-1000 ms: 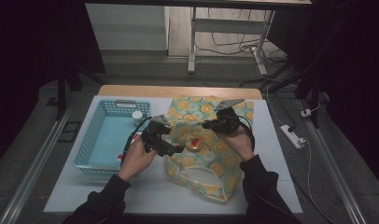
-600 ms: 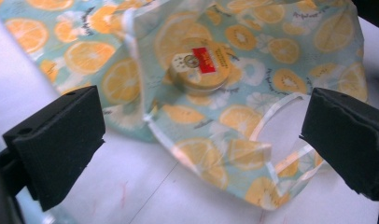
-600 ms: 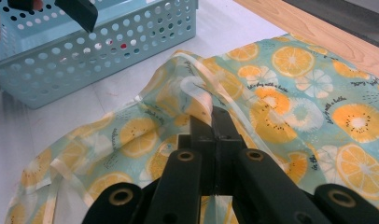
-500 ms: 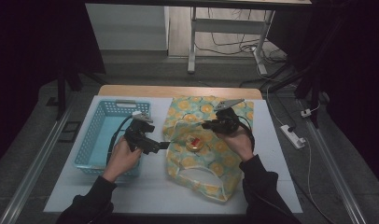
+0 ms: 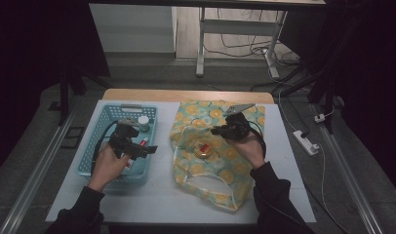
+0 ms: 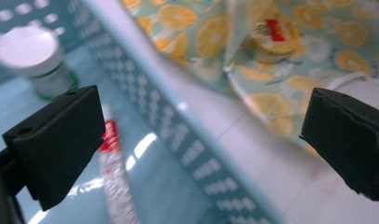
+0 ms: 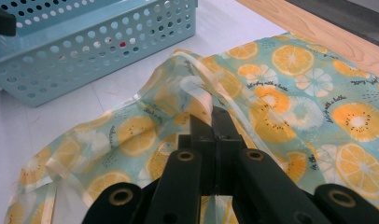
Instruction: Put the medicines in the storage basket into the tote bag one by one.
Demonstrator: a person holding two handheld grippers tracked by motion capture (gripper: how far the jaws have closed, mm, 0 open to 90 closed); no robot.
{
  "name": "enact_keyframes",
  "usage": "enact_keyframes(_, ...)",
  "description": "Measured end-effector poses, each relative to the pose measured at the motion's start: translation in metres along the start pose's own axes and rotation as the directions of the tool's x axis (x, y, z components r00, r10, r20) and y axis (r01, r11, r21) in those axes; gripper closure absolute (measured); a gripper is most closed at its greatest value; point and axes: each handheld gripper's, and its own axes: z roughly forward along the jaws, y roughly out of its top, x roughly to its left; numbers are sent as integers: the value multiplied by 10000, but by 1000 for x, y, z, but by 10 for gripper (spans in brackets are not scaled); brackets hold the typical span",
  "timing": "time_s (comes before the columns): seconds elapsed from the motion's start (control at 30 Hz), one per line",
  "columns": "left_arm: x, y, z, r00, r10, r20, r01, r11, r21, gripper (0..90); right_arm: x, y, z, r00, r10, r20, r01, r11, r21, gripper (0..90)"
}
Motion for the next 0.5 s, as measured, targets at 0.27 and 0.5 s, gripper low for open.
enact_keyframes(0.27, 25, -16, -7, 9978, -279, -600, 296, 9991, 288, 0, 0, 0, 1, 10000, -22, -10, 22, 10000, 43, 900)
enact_keyframes(0.5, 40, -23, 5, 9945, -341, -986, 417, 9962, 769, 0, 0, -1, 2, 10000, -36, -39, 36, 9999, 97, 900)
